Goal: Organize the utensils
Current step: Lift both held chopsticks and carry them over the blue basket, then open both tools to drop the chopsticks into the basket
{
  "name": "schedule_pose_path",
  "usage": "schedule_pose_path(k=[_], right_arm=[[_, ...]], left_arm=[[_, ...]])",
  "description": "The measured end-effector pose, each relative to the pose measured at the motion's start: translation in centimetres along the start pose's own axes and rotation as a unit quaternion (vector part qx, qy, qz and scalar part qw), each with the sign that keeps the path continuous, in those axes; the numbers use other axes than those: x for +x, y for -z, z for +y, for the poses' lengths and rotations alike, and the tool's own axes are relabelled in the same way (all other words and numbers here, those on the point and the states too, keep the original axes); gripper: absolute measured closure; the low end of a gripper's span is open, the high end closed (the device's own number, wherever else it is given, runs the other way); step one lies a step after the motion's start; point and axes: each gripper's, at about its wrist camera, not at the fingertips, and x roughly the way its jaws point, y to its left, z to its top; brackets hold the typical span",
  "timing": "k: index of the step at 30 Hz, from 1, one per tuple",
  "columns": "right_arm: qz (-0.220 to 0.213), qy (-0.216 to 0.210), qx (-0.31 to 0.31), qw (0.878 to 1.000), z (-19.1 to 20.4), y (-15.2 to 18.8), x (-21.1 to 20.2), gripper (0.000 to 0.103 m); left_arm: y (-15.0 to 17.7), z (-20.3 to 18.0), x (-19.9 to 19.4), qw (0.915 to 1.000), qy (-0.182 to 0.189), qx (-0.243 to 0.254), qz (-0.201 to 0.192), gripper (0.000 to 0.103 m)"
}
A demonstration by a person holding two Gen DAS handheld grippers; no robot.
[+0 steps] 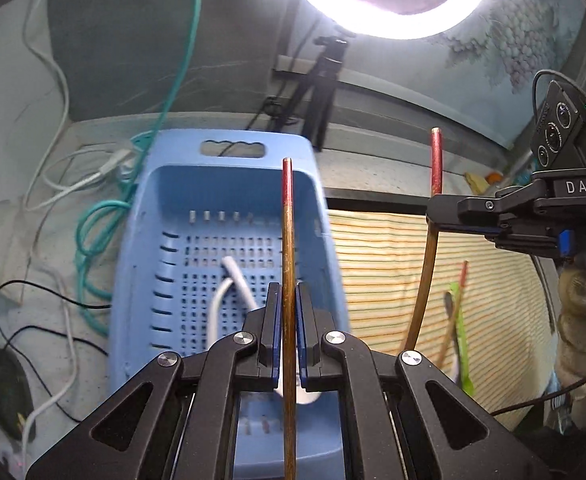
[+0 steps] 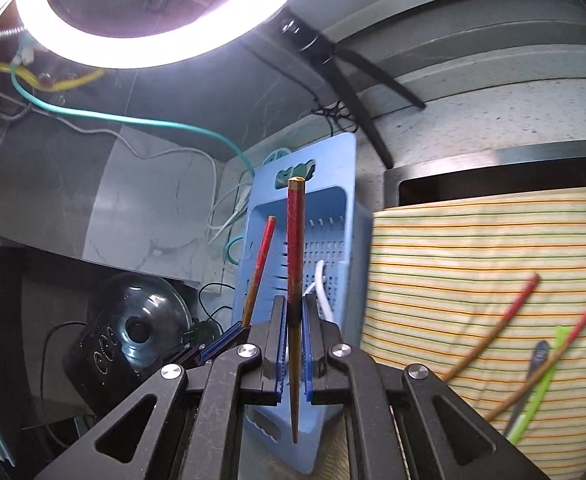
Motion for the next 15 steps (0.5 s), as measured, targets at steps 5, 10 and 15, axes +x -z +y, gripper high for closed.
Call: schedule_pose_path(k=[5,10,15], right_arm=[[0.008,0.022,-0.025,0.999,2.2,0.1,3.3,0.097],[0.025,0.037,-0.044,0.998,3.2,0.1,5.7,0.097],[0.035,0.056,-0.069,0.995,3.9,0.3,6.8,0.093]], left_arm=[[-0.3,2.2,0.9,0.9997,-0.001,-0.024,0.001,0.098],[-0.4,3.5,1.9,0.9993,-0.007,-0.037,0.007,0.098],[-0.8,4.0,2.3,0.999,-0.017,-0.041,0.011,0.087]])
